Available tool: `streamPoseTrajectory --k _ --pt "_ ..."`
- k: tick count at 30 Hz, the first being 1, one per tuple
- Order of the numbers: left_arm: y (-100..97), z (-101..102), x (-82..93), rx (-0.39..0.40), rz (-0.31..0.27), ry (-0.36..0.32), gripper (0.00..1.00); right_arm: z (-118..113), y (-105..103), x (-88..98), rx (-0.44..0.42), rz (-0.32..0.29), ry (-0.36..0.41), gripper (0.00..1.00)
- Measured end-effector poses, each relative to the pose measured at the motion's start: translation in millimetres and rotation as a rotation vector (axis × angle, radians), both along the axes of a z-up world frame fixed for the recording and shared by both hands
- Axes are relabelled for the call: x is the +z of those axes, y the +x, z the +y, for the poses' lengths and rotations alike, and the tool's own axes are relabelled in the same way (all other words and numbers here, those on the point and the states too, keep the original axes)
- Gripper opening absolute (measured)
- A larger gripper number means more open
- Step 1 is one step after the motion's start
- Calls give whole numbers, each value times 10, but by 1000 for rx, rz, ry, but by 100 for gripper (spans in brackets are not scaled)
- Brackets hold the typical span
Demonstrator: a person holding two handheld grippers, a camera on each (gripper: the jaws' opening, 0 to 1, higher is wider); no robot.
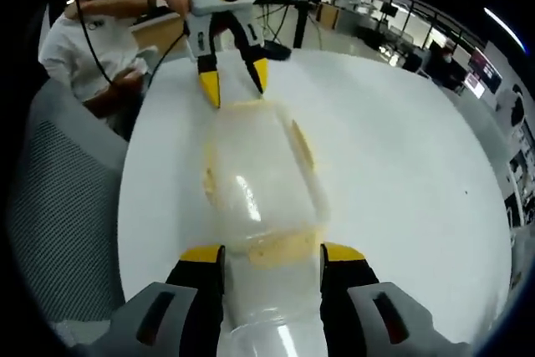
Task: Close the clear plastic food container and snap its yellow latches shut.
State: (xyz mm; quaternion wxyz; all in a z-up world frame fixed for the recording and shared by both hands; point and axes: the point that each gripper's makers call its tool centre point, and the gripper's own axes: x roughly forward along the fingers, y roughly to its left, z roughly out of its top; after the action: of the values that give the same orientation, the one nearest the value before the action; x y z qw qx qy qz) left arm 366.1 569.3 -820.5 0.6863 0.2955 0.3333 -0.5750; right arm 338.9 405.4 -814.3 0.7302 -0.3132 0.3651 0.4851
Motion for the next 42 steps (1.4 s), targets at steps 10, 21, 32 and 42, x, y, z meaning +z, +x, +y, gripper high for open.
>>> streamPoseTrajectory --k 10,21,32,42 --pt "-22 4 -39 -85 -2 41 39 -15 21 -91 66 28 -63 45" --pt "-38 -20 -85 -180 -28 93 40 -49 16 -178 129 48 -136 46" --pt "-38 20 -128 -249 -30 147 43 -64 57 -229 171 77 -190 41" --pt "-52 -72 -173 -265 7 163 39 -19 63 -286 192 113 -223 40"
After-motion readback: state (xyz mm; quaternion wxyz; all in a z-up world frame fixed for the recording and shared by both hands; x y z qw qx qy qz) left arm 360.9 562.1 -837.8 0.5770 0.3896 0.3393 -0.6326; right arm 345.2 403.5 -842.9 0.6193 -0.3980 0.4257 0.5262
